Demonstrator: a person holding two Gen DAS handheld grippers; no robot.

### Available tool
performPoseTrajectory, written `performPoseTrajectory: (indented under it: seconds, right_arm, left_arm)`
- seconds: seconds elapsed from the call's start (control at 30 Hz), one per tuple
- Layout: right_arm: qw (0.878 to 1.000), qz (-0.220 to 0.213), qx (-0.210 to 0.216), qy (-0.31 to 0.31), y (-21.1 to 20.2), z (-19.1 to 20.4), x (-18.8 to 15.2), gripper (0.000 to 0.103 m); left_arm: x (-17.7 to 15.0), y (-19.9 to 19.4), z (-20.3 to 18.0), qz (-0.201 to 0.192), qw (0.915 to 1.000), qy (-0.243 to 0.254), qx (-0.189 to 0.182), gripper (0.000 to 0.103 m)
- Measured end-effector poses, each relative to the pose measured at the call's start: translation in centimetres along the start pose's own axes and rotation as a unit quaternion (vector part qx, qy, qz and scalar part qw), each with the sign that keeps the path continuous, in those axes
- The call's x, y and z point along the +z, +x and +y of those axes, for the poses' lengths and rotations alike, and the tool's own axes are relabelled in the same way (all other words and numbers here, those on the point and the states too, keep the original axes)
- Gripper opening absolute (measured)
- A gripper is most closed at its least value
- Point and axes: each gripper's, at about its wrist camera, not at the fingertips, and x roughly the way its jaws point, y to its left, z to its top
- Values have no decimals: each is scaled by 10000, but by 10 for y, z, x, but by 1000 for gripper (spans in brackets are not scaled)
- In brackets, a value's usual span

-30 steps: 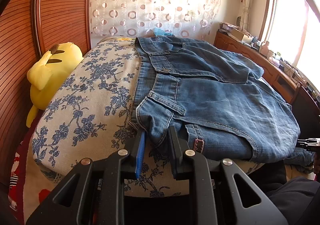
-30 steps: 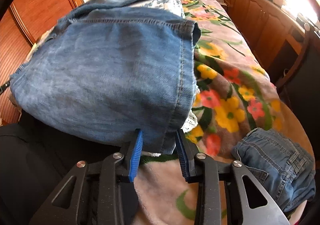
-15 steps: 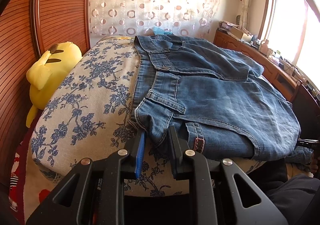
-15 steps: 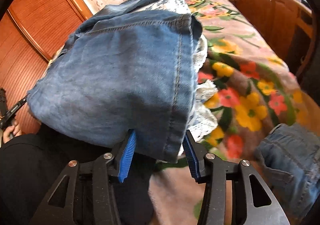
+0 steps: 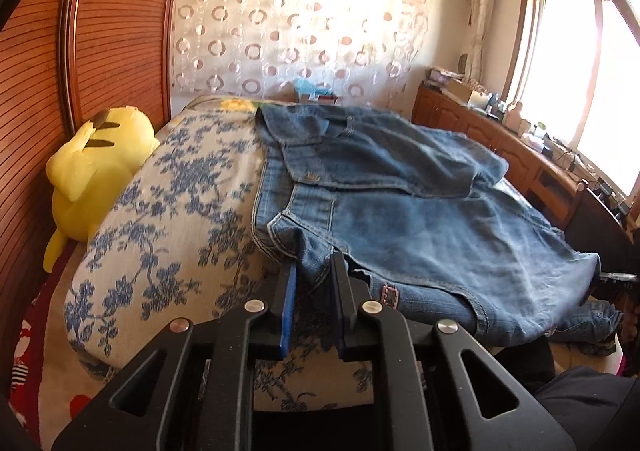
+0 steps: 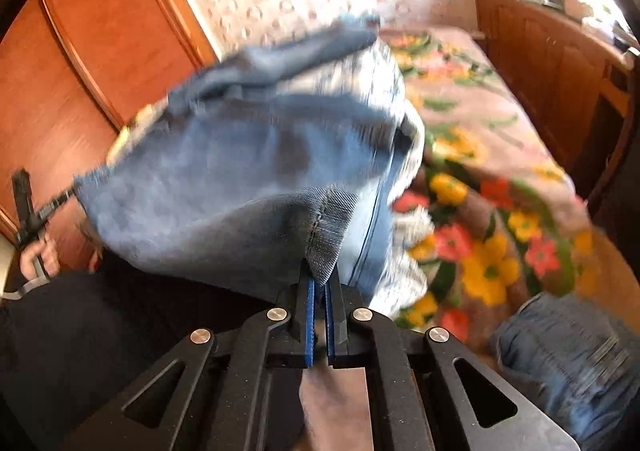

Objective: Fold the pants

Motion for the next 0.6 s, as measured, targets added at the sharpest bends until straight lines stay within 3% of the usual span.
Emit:
performPoseTrajectory:
  seconds: [0.17,0.2,0.37,0.6]
  right_arm:
    - [9979,-647,-50,-44,-38,0,25,3]
    - [9962,-840,-214,17,-44,3,28,3]
    - [9911,-1253,-318,-316,-70,23,52,3]
    - [9823,-1683,-324,-761,-98,58,60,3]
  left_arm:
    - [14,-9,-2,-254,9996,-70,-64,15]
    - [16,-11,-1,-297,9995,-85,-67,14]
    - [25,-26,1,-562,9983,-161,-27,13]
    - [38,-58,14,-1062,9938,-313,92,12]
